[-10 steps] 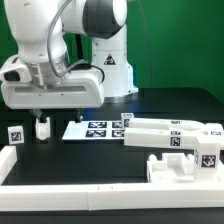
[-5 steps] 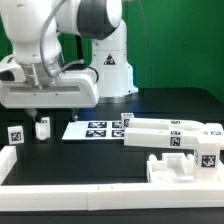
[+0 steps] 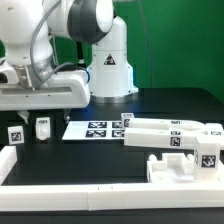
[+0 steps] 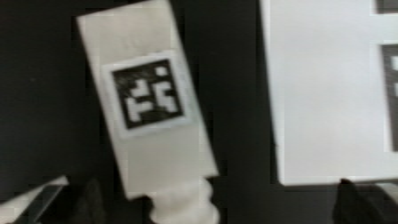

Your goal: Assemble chair

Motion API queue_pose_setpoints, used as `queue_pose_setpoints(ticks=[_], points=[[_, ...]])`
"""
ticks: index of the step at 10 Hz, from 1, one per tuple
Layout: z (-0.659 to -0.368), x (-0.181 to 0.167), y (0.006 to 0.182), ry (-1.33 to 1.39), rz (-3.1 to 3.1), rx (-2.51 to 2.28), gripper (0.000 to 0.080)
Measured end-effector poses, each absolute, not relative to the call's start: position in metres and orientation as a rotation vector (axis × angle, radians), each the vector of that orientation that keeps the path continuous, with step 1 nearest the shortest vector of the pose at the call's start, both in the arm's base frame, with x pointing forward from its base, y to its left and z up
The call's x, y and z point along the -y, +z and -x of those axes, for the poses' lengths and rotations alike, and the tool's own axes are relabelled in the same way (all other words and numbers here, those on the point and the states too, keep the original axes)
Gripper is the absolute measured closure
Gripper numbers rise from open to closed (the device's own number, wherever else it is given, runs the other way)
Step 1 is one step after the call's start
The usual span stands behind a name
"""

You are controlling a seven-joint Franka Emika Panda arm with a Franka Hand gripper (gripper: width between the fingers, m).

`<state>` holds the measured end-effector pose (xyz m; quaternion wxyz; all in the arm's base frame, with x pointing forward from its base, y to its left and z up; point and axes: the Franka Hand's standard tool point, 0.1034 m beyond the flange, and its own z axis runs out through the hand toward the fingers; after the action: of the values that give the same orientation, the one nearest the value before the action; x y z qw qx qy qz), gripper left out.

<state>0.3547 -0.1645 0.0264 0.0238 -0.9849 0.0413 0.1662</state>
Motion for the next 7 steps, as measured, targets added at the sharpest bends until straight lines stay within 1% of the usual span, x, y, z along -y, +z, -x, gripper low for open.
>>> queue_pose_setpoints(ticks=[2, 4, 5, 6, 7], points=[[-0.3483, 0.1634, 0.017, 0.524, 3.063, -0.118, 0.0151], [-0.3458, 0.1615, 0.0143, 0.508, 3.078, -0.107, 0.0151], [-0.3457, 0.1616, 0.0141, 0.508, 3.078, -0.107, 0.0254], [-0.3457, 0.1616, 0.0141, 0.509, 3.078, -0.107, 0.0395], [-0.3474, 0.1596, 0.0143, 0.509, 3.078, -0.11, 0.0395]])
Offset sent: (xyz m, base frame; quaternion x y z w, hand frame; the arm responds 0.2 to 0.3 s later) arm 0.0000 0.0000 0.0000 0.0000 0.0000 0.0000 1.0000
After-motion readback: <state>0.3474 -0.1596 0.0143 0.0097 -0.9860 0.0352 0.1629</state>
